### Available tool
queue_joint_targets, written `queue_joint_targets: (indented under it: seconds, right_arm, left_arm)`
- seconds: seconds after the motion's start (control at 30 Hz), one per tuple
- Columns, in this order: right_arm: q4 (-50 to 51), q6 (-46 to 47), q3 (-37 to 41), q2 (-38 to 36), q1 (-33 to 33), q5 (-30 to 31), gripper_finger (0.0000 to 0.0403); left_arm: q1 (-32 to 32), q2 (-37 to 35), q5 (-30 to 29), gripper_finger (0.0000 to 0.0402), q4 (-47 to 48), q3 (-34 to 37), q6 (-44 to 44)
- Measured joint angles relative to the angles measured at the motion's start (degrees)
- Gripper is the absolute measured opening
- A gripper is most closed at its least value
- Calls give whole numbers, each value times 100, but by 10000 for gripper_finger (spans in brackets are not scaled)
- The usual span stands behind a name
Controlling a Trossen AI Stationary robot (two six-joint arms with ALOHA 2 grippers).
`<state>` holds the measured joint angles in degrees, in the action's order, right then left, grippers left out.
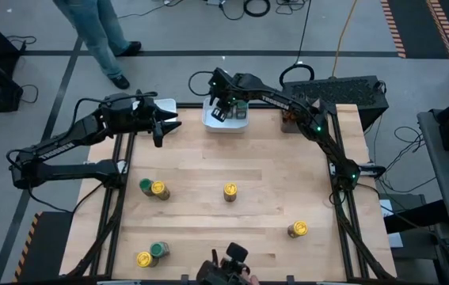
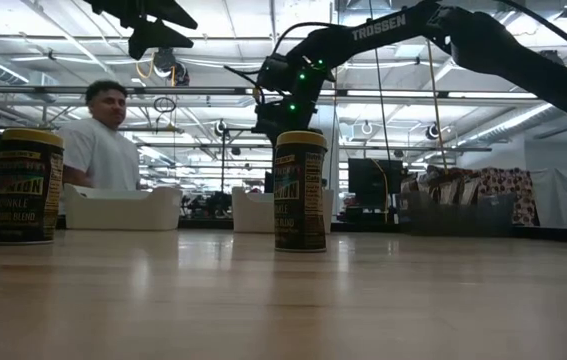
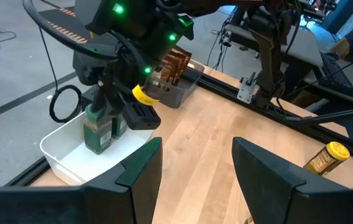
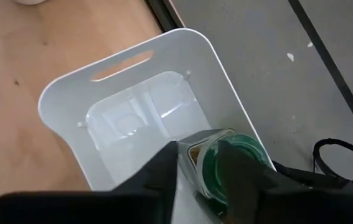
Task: Sort spices by type
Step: Put the bottom right green seasoning bottle into the right white bin
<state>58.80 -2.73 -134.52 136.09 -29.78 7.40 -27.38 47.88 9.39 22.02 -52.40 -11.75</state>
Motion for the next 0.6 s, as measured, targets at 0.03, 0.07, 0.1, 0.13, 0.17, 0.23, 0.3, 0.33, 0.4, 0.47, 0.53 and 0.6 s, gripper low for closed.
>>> queue_joint_targets:
  seconds: [0.03,0.07,0.1,0.13,0.17,0.23,0.3,0.33,0.4,0.47,0.53,0.6]
  right_arm:
    - [-2,-36,0,0,1,-12,70]
    - [-4,-82,0,0,0,-19,58]
    - [-4,-120,0,0,0,-21,47]
    - [-4,-134,0,0,0,-21,37]
    - [-4,-137,0,0,0,-21,28]
    - [-4,-153,0,0,0,-22,15]
    - [-5,-212,0,0,-5,-116,4]
    - [-4,-248,0,0,-21,-270,2]
    - [-12,-239,0,44,-28,-433,2]
    - [49,-216,0,86,-55,-459,1]
    - [82,-194,0,179,-76,-468,1]
    - [167,-128,9,217,-105,-470,0]
  left_arm:
    - [1,0,2,199,0,0,-2]
    - [1,0,0,199,0,0,-2]
    - [2,0,1,199,0,0,-2]
    - [2,0,-1,199,-2,0,-2]
    - [1,0,-1,199,-1,0,-2]
    - [0,0,2,199,-2,0,-2]
    - [0,0,-1,199,-2,0,-2]
    - [1,0,-1,199,-2,0,-2]
    - [2,0,2,199,-2,0,-4]
    - [2,0,0,199,-4,0,-4]
    - [0,0,0,199,-4,0,-8]
    - [2,0,0,199,-4,0,-20]
